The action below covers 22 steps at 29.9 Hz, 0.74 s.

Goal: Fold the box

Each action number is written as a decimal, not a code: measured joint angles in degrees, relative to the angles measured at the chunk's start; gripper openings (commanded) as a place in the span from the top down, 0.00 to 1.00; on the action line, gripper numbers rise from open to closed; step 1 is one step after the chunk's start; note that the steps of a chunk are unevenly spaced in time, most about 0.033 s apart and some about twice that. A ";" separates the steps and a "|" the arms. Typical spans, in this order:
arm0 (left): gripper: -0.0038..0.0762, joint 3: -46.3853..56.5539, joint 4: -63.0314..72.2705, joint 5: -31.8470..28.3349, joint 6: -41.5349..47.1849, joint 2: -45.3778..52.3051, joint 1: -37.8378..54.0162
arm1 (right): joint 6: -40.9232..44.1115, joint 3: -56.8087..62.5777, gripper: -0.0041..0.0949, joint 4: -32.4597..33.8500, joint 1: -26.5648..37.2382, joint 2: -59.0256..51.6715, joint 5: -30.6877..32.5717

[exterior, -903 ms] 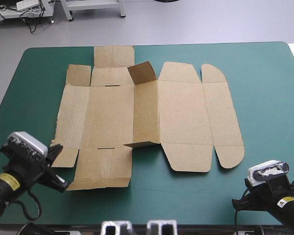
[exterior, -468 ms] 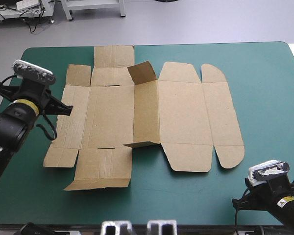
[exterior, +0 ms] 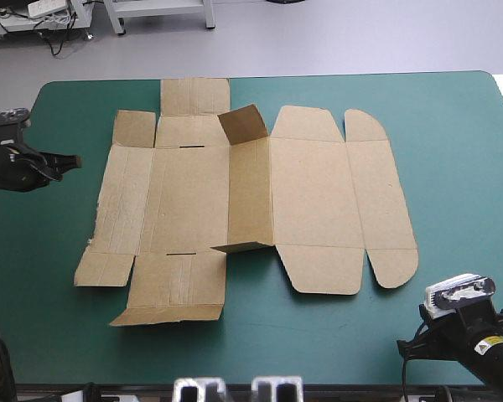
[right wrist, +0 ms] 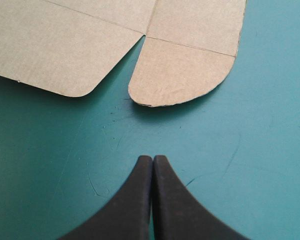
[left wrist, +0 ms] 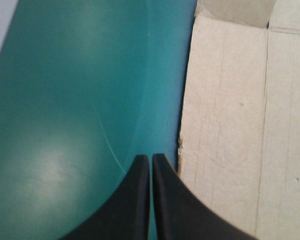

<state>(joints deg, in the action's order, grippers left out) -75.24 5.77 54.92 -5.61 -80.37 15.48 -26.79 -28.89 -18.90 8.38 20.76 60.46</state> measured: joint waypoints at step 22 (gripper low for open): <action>0.74 -0.39 34.85 14.40 -29.40 -17.13 21.66 | 0.00 0.00 0.98 0.00 -0.07 0.00 0.00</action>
<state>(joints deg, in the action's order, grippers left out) -75.64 40.62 69.32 -35.00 -97.50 37.14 -26.79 -28.89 -18.90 8.31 20.76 60.46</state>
